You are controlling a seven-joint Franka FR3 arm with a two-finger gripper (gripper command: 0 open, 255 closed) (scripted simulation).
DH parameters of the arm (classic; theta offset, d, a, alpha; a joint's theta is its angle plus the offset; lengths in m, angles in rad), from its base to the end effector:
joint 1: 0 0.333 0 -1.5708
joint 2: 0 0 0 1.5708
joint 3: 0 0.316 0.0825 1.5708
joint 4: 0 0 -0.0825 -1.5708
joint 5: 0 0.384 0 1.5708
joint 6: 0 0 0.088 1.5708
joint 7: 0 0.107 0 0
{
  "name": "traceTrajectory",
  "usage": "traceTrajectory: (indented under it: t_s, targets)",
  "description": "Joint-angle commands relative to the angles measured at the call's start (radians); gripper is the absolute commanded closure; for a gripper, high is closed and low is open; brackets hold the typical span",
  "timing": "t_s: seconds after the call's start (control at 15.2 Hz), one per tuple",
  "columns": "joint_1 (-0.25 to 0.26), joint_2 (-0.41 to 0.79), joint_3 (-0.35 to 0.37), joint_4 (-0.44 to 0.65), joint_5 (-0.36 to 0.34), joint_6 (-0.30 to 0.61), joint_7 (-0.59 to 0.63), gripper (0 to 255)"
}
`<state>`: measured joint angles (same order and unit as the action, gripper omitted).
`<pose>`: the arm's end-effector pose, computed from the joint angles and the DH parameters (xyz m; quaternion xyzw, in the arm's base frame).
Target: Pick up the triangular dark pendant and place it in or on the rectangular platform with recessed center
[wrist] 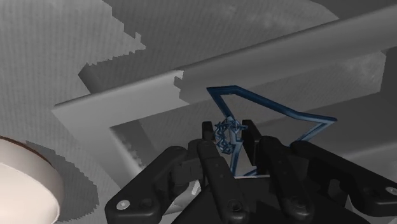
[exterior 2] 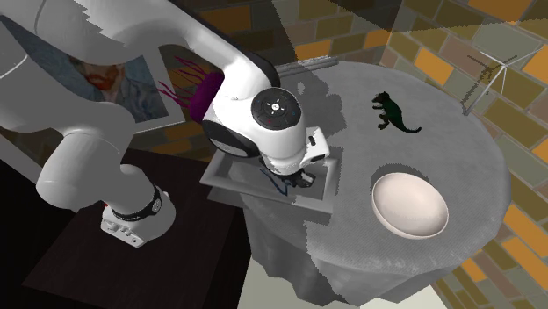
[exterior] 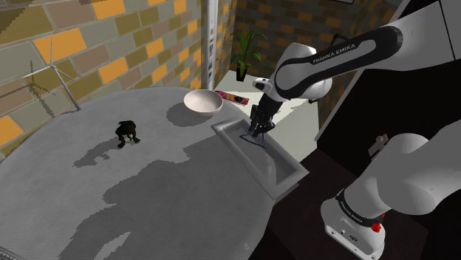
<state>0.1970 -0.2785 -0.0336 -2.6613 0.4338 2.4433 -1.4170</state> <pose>0.4053 0.0679 0.3362 -0.8002 -0.5805 -0.1099 0.1029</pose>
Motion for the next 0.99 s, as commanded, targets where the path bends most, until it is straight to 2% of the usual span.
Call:
traceTrajectory:
  t_s: [0.0,0.2,0.26,0.53,0.86,0.92]
  targets:
    - [0.001,0.017,0.001,-0.010,-0.001,-0.001,0.001,255]
    - [0.000,0.017,0.002,-0.010,0.000,-0.001,0.001,255]
    - [0.004,0.021,0.005,-0.014,0.004,0.007,0.002,0]
    - [0.016,0.051,0.013,-0.003,0.018,0.029,0.005,0]
    - [-0.036,-0.089,-0.014,0.030,-0.072,-0.148,0.043,0]
    - [-0.036,-0.089,-0.014,0.030,-0.072,-0.148,0.043,0]
